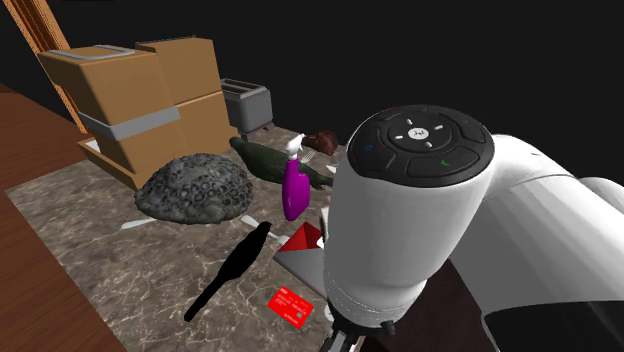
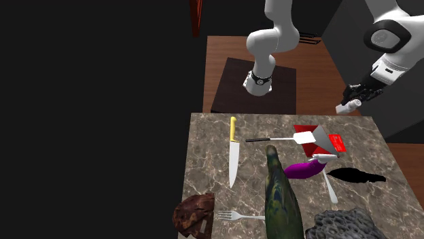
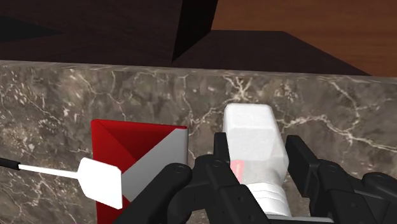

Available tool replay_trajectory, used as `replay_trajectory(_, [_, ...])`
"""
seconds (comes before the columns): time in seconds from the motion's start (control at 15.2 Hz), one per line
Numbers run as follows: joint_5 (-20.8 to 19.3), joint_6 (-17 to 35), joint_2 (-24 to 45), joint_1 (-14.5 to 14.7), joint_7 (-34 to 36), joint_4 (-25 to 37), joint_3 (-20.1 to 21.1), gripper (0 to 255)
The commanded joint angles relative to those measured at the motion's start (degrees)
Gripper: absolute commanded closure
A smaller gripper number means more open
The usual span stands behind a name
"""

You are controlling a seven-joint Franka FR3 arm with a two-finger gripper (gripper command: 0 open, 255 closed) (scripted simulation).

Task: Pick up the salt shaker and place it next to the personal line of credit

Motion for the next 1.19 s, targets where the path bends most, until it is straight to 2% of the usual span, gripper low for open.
replay_trajectory(0.0, [-0.35,1.62,0.94,-0.19,0.65,-0.74,0.62,255])
replay_trajectory(0.53, [-2.65,8.56,5.32,-1.48,3.30,-3.87,2.88,255])
replay_trajectory(1.06, [-2.80,8.88,5.56,-1.55,3.46,-4.00,2.98,255])
replay_trajectory(1.12, [-2.80,8.88,5.56,-1.55,3.46,-4.00,2.98,0])
